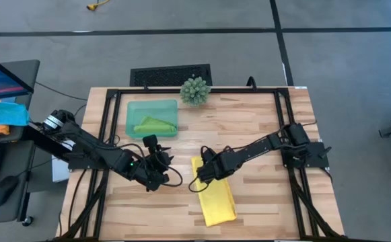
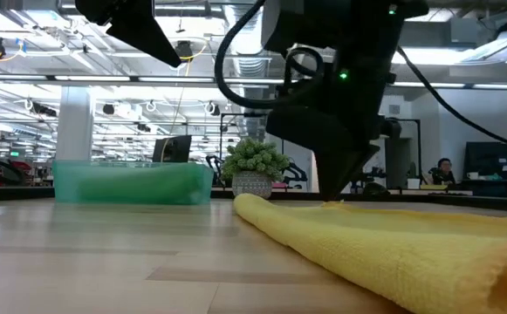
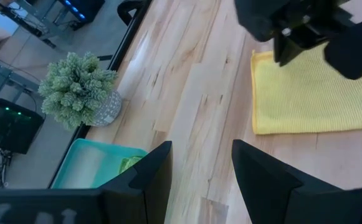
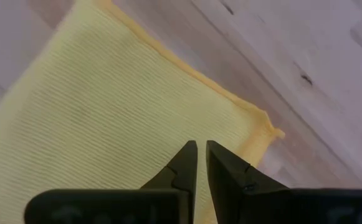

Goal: Roll microfiber towels into tight, uniform cylinder then place into a basket
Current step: Fold the yellow towel

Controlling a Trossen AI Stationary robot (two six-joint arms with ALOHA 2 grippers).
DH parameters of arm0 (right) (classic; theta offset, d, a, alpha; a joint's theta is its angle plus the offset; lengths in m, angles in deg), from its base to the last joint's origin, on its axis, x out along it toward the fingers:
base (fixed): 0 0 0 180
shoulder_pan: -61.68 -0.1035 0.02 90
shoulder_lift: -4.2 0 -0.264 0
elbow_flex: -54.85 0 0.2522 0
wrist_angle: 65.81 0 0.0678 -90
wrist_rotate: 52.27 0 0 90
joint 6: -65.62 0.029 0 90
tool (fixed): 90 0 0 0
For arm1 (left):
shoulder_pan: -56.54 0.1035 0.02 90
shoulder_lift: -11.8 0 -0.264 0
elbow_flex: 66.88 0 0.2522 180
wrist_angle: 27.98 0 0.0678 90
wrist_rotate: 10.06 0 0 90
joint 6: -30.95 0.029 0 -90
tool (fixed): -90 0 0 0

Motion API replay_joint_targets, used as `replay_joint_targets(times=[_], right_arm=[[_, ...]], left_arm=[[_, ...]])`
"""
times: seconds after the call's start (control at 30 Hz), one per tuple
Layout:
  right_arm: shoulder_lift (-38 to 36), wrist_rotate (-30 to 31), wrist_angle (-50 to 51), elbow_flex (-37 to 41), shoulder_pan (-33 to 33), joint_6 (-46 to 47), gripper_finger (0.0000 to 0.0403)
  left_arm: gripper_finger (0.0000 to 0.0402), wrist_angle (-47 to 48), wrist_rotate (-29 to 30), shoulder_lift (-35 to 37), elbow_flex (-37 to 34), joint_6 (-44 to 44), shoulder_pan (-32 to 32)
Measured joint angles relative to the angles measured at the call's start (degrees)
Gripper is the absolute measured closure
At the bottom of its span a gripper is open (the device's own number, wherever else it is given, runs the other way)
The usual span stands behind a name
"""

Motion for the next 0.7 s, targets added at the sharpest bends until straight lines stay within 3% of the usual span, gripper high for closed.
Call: replay_joint_targets(times=[0.2, 0.33, 0.57, 0.7], right_arm=[[-0.9, 0.8, 2.4, -0.3, 0.6, -3.9, 0.0345], [-3.6, 5.6, 9.7, -0.1, -1.1, -3.7, 0.0345], [-8.6, 12.9, 23.9, -0.1, -6.5, 4.8, 0.0345], [-11.2, 16.0, 27.6, 0.4, -9.9, 8.9, 0.0345]], left_arm=[[0.0242, 0.0, -2.6, 0.0, 0.0, -1.5, 0.1], [0.0242, -2.4, -5.3, -1.2, -1.8, 0.3, 0.3], [0.0242, -9.4, -13.6, -3.8, -4.3, 6.2, 3.1], [0.0242, -18.2, -20.4, -5.5, -4.7, 13.1, 5.8]])
